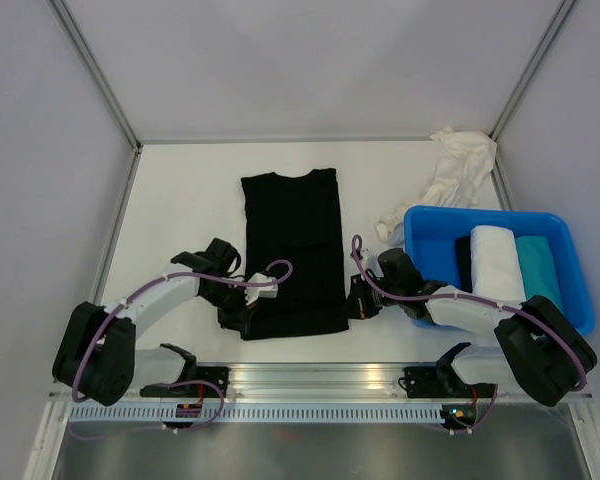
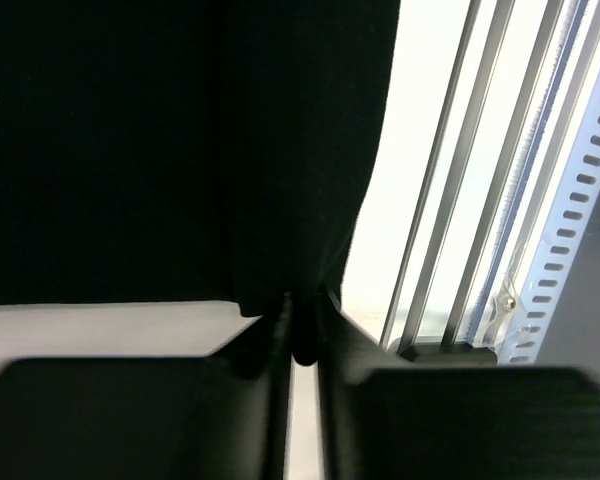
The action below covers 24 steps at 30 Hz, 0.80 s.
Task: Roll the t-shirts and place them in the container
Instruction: Roll the tshirt
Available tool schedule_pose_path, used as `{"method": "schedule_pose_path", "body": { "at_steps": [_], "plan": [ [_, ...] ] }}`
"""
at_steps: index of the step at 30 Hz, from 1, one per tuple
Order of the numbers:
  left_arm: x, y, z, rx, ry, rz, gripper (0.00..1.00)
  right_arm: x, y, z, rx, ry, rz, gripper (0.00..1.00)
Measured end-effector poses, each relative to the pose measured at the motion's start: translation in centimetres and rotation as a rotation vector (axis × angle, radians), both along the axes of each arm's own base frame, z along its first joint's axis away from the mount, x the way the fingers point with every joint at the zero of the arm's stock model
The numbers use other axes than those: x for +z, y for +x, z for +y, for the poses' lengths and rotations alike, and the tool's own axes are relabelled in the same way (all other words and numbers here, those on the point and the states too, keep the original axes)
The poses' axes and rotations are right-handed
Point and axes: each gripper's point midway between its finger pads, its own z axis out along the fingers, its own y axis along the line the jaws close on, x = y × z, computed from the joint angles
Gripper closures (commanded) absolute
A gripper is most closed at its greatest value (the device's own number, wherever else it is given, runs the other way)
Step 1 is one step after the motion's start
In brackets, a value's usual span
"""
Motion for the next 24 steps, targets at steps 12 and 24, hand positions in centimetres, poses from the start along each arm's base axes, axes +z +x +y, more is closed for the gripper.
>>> {"method": "schedule_pose_path", "body": {
  "at_steps": [12,24],
  "plan": [
    [1.0,-1.1,0.7,-0.079,0.021,0.031,0.98,1.6,-2.6,-0.1,0.054,0.036,0.055,1.0],
    [-0.1,1.9,0.2,-0.025,0.038,0.084,0.97,-0.3,-0.3,-1.1,-0.009,-0.007,0.198,0.96]
  ]
}}
